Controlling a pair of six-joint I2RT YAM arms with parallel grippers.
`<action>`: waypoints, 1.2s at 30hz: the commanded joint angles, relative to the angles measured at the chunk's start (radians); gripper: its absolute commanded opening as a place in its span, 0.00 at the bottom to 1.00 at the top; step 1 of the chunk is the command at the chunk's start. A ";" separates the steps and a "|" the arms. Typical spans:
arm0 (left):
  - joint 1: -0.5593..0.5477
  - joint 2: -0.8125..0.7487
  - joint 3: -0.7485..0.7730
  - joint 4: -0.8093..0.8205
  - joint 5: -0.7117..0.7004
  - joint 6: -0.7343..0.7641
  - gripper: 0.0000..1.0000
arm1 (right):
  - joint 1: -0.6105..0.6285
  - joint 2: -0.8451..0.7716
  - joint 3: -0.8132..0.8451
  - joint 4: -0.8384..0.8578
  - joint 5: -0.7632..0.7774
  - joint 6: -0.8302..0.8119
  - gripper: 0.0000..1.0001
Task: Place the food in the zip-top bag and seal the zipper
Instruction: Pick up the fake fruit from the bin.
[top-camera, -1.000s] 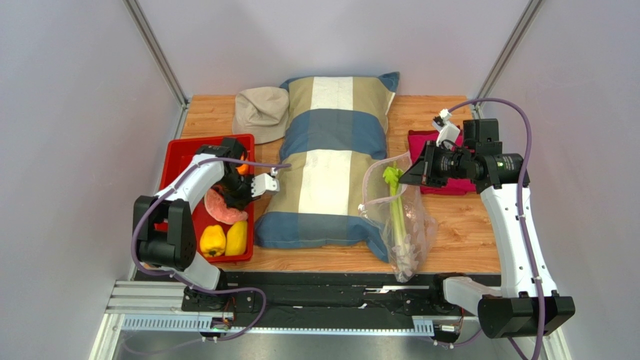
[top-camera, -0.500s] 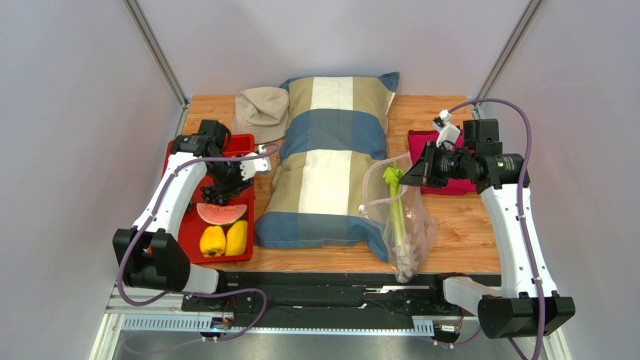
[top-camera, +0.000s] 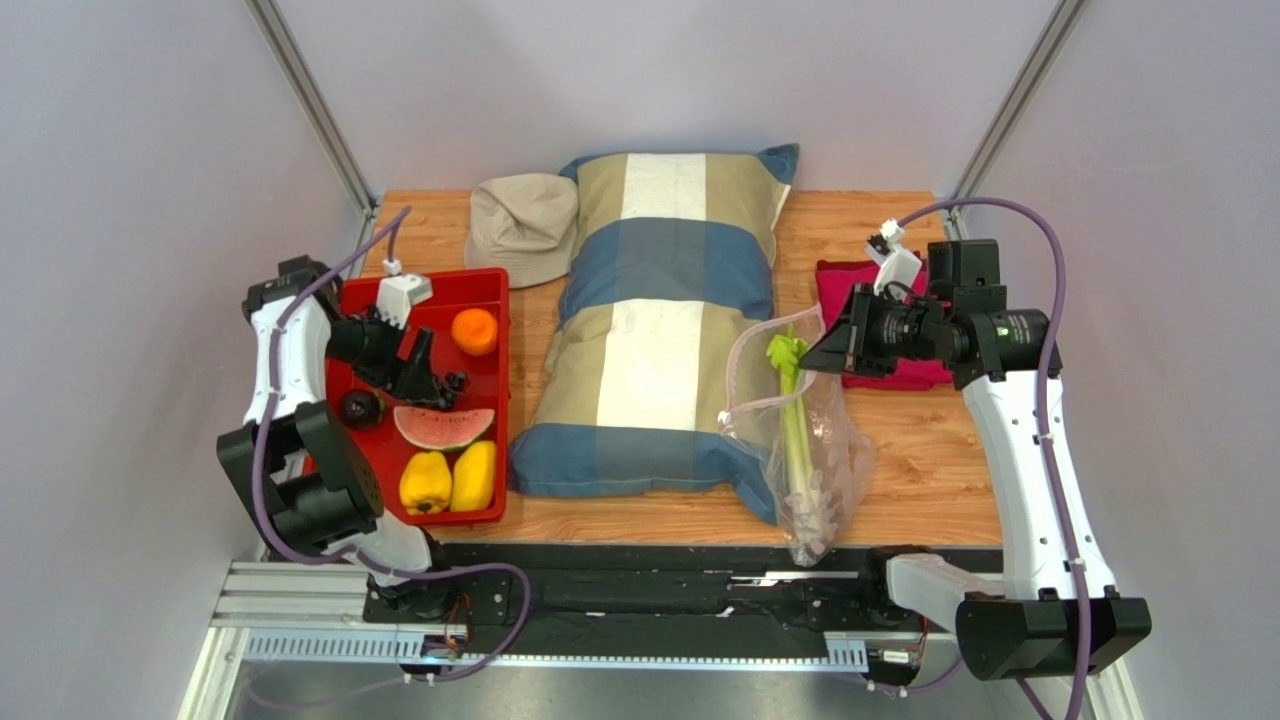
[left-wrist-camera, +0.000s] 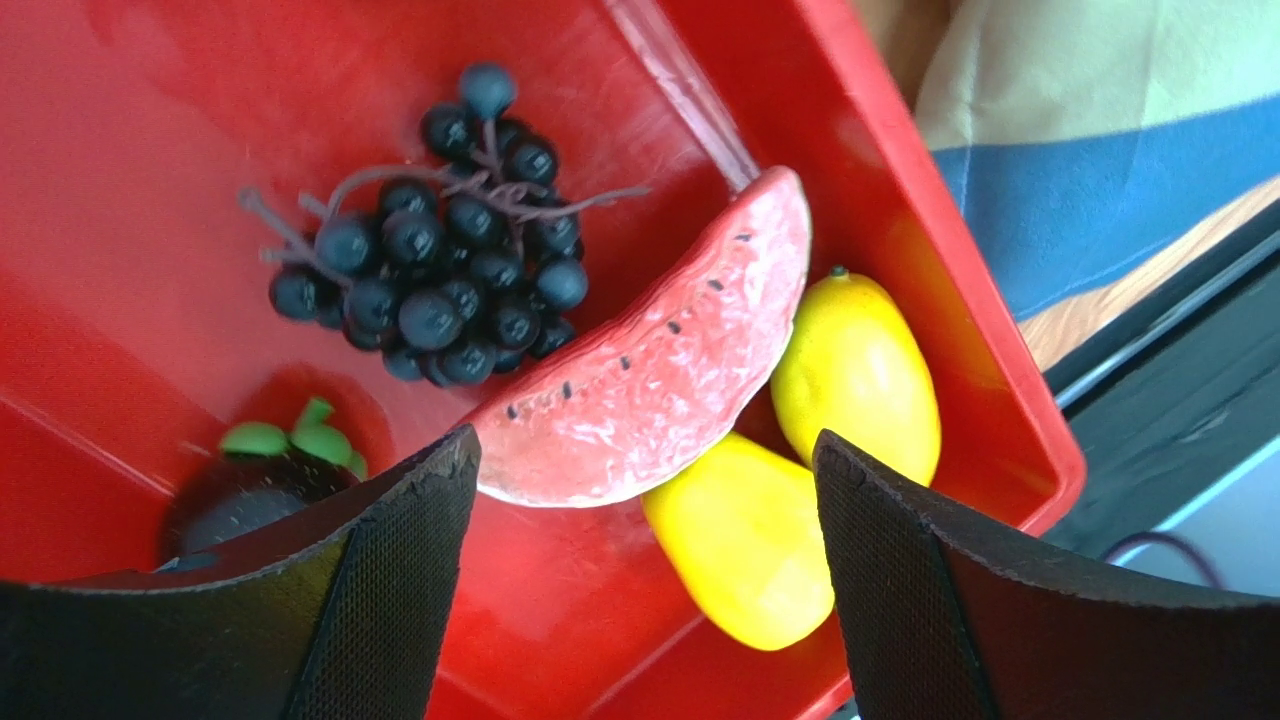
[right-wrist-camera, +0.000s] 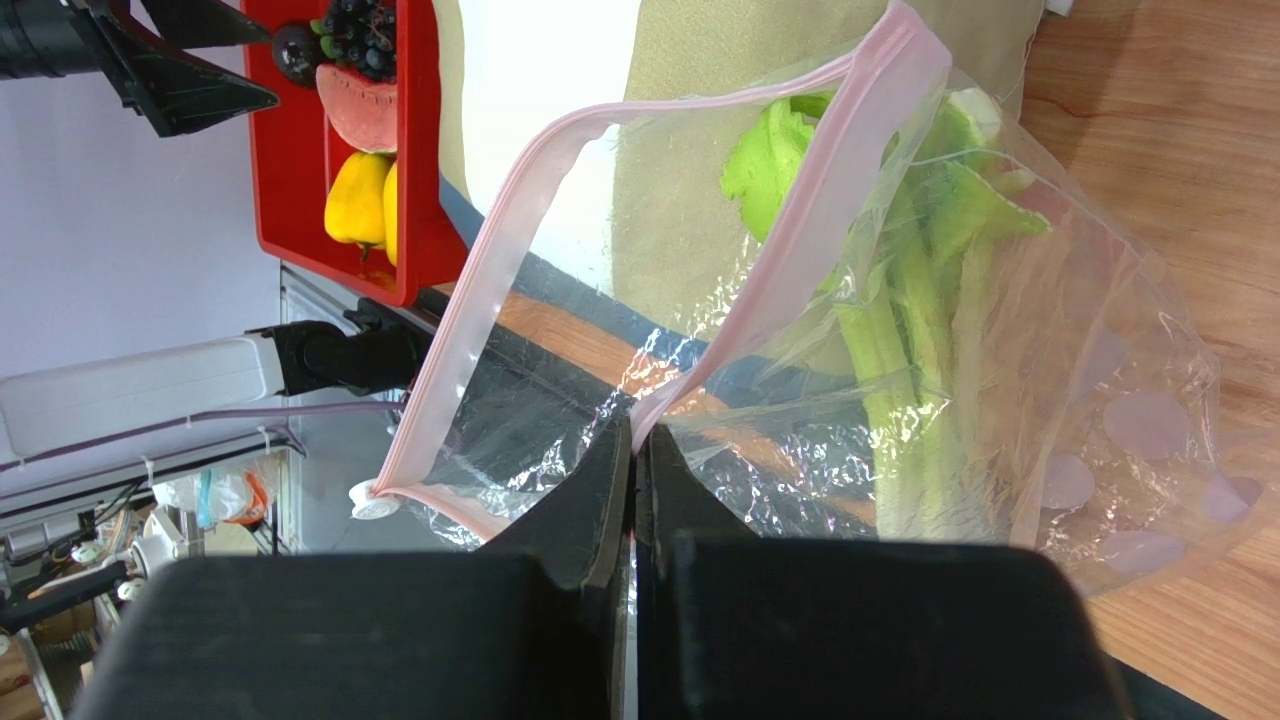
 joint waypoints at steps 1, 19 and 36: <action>0.098 0.091 0.036 -0.014 0.090 -0.060 0.85 | 0.001 -0.025 0.018 0.011 0.003 -0.018 0.00; 0.194 0.303 0.076 0.038 0.064 -0.123 0.81 | 0.001 -0.019 0.018 0.008 0.001 -0.019 0.00; 0.204 0.343 -0.008 -0.003 0.152 -0.085 0.45 | 0.001 -0.015 0.010 0.016 0.004 -0.019 0.00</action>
